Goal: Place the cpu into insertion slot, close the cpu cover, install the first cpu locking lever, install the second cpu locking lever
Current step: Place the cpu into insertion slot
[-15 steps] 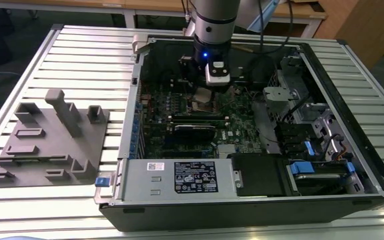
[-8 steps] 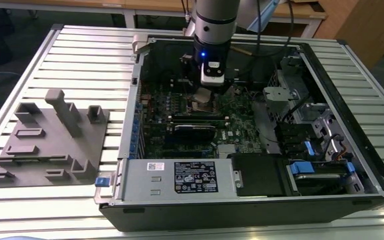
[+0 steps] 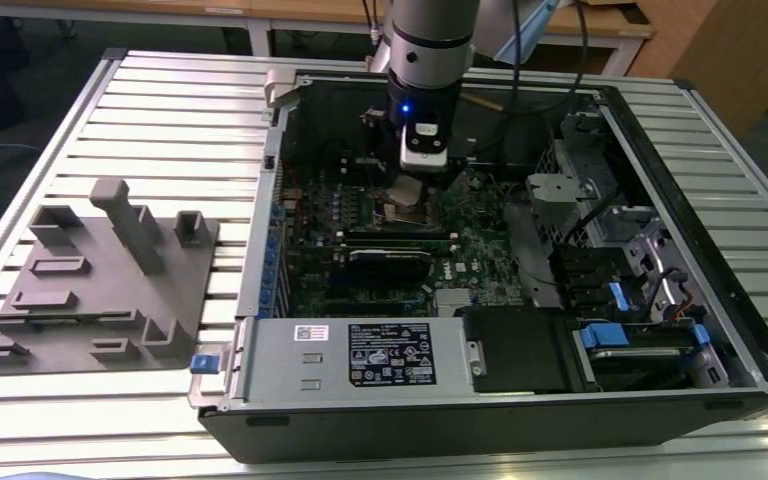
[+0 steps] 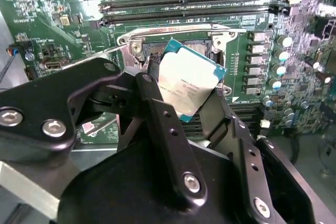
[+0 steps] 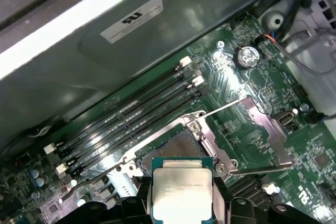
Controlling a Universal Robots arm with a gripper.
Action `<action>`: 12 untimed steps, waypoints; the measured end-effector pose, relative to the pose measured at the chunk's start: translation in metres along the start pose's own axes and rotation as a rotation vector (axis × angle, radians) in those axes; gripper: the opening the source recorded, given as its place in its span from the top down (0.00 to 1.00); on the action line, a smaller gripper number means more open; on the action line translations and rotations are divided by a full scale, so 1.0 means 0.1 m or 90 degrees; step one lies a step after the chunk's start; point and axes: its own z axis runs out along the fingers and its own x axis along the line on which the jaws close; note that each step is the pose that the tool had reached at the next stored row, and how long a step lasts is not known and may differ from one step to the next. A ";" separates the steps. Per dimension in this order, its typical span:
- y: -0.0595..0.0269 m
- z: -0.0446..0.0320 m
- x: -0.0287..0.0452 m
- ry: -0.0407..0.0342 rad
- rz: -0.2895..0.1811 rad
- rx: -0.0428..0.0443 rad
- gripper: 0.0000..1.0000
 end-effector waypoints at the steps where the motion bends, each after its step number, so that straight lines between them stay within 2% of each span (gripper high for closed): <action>1: 0.000 0.001 0.000 -0.0002 0.011 0.0002 0.46; 12: 0.000 0.013 0.000 -0.0030 0.139 0.0018 0.46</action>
